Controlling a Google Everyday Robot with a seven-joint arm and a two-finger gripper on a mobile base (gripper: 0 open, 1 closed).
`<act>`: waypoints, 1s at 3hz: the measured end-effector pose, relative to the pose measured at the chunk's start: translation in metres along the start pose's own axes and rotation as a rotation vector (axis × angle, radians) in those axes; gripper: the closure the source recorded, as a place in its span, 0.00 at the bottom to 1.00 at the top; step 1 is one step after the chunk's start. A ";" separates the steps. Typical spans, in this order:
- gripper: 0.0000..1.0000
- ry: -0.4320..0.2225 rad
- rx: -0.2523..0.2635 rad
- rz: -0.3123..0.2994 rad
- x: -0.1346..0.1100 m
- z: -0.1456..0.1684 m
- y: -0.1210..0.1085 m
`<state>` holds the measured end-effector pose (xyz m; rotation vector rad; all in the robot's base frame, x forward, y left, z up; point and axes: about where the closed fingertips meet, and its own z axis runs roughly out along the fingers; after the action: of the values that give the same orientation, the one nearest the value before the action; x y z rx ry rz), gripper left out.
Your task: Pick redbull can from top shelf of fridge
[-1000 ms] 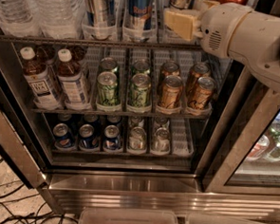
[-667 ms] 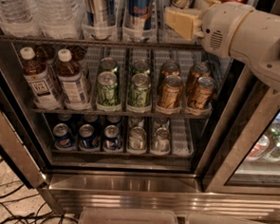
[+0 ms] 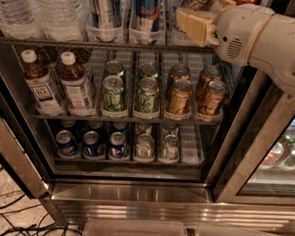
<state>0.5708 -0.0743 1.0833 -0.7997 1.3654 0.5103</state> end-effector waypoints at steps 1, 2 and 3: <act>1.00 -0.026 -0.028 -0.025 -0.009 -0.008 0.011; 1.00 -0.022 -0.061 -0.037 -0.011 -0.014 0.019; 1.00 0.005 -0.108 -0.028 -0.005 -0.022 0.029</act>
Offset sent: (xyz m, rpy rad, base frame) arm -0.0373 -0.0025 0.0048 -0.0346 -0.0316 0.0936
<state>0.5339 -0.0717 1.0825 -0.9074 1.3377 0.5639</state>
